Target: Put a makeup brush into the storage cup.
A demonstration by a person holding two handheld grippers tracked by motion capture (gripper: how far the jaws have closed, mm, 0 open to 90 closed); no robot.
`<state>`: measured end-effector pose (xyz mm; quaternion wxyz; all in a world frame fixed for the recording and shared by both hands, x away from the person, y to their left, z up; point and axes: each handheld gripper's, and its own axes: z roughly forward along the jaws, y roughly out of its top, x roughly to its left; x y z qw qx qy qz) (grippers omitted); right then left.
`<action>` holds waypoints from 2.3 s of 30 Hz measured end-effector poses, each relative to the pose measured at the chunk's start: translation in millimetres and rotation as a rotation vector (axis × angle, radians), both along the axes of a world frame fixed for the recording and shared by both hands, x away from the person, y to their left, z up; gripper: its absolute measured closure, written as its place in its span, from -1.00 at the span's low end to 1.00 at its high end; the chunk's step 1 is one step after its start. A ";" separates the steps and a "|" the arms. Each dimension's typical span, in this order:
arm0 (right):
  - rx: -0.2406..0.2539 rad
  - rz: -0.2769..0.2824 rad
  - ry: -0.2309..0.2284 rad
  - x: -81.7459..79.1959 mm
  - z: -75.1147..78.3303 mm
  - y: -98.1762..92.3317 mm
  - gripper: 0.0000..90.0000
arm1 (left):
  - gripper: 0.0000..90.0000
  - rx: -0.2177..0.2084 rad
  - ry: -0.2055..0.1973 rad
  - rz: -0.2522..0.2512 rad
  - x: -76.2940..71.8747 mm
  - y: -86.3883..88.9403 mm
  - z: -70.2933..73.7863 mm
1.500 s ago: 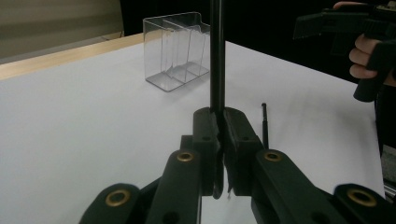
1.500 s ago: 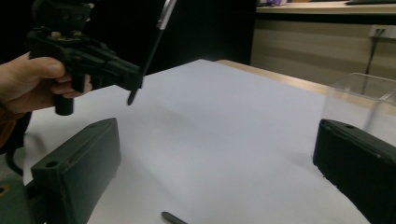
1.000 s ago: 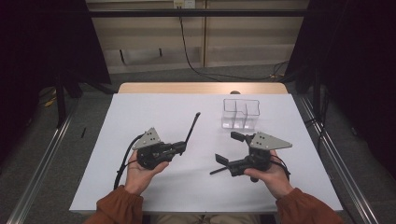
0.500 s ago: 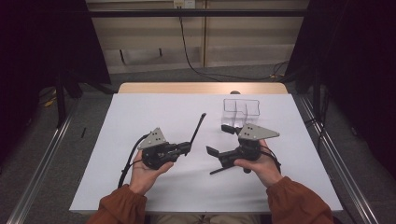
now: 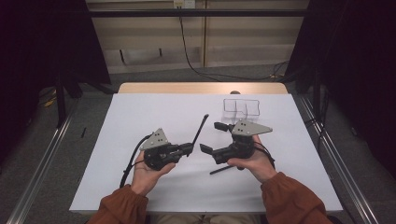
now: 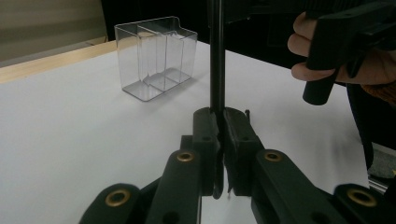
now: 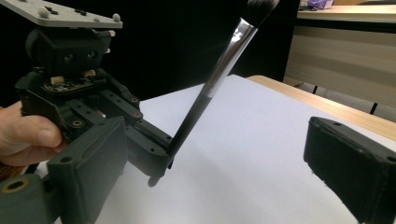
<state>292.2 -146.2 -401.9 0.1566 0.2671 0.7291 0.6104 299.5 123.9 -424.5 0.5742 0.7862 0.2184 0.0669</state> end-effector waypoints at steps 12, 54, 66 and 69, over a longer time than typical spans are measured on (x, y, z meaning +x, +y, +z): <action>-0.013 0.032 0.084 12.4 -5.4 3.3 -0.17 | 0.87 0.011 0.004 -0.021 -0.7 -4.6 -3.6; 0.053 0.153 0.141 10.3 0.7 2.4 0.88 | 0.64 0.040 0.007 -0.041 -3.8 -15.0 -17.2; 0.057 0.148 0.120 9.8 2.6 2.3 0.88 | 0.26 0.005 0.017 0.024 -3.2 -6.9 -11.1; 0.056 0.147 0.117 9.4 3.4 1.1 0.88 | 0.01 0.011 0.018 0.052 -3.9 -5.1 -10.3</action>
